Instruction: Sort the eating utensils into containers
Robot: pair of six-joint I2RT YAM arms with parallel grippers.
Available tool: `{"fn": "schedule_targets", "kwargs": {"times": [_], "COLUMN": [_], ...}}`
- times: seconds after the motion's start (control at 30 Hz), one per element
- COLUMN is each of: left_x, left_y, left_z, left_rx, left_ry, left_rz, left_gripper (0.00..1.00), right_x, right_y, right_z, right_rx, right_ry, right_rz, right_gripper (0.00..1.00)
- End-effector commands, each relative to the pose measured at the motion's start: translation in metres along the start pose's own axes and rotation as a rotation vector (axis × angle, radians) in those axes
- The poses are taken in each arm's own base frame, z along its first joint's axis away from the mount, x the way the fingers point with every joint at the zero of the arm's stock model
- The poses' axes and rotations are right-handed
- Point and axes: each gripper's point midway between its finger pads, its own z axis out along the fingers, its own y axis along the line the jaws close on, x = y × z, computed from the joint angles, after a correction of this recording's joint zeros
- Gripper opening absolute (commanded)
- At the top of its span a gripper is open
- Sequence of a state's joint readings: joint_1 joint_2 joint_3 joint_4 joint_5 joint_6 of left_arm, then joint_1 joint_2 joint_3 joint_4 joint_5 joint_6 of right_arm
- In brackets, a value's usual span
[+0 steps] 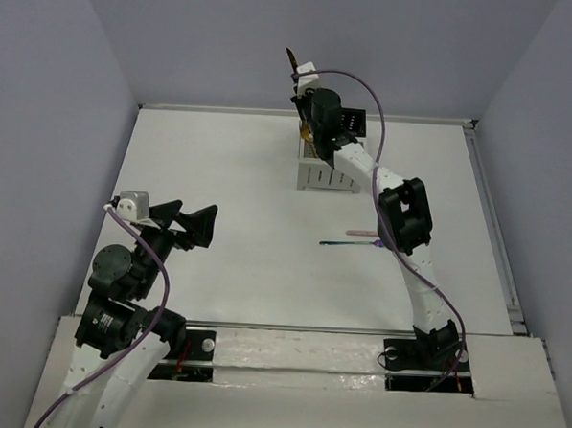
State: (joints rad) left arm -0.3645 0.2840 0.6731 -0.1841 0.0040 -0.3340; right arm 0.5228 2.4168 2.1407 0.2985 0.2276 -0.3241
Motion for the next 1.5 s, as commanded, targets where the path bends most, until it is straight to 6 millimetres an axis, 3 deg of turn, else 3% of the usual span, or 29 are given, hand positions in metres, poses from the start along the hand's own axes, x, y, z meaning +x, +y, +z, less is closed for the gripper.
{"fn": "schedule_targets", "kwargs": {"times": [0.0, 0.33, 0.57, 0.83, 1.03, 1.13, 1.27, 1.47], "left_x": [-0.008, -0.008, -0.008, -0.009, -0.008, -0.008, -0.009, -0.009], "left_y": [-0.003, -0.003, -0.003, -0.003, -0.003, -0.003, -0.003, -0.003], "left_z": [0.004, 0.004, 0.003, 0.003, 0.003, 0.002, 0.003, 0.002], "left_rx": [0.014, 0.015, 0.015, 0.016, 0.016, 0.016, 0.017, 0.017], "left_ry": [-0.031, -0.033, -0.034, -0.035, -0.035, -0.035, -0.037, -0.038], "left_rz": [0.011, 0.009, 0.009, 0.009, 0.009, 0.009, 0.009, 0.008], "left_gripper": [0.99, 0.99, 0.99, 0.99, 0.99, 0.99, 0.99, 0.99], "right_x": [-0.029, -0.009, -0.033, -0.043, -0.033, -0.033, -0.038, -0.048], "right_y": [-0.017, -0.026, -0.032, -0.035, -0.041, -0.043, -0.043, -0.045], "right_z": [0.006, 0.005, -0.001, -0.006, -0.005, -0.007, -0.008, -0.011], "right_rx": [0.045, 0.086, 0.09, 0.089, 0.11, 0.118, 0.115, 0.111], "right_ry": [-0.087, -0.06, -0.104, -0.118, -0.098, -0.1, -0.106, -0.111], "right_rz": [-0.005, -0.036, 0.007, 0.012, 0.013, 0.021, 0.037, 0.061], "right_gripper": [0.0, 0.03, 0.03, 0.04, 0.1, 0.24, 0.33, 0.36]}}
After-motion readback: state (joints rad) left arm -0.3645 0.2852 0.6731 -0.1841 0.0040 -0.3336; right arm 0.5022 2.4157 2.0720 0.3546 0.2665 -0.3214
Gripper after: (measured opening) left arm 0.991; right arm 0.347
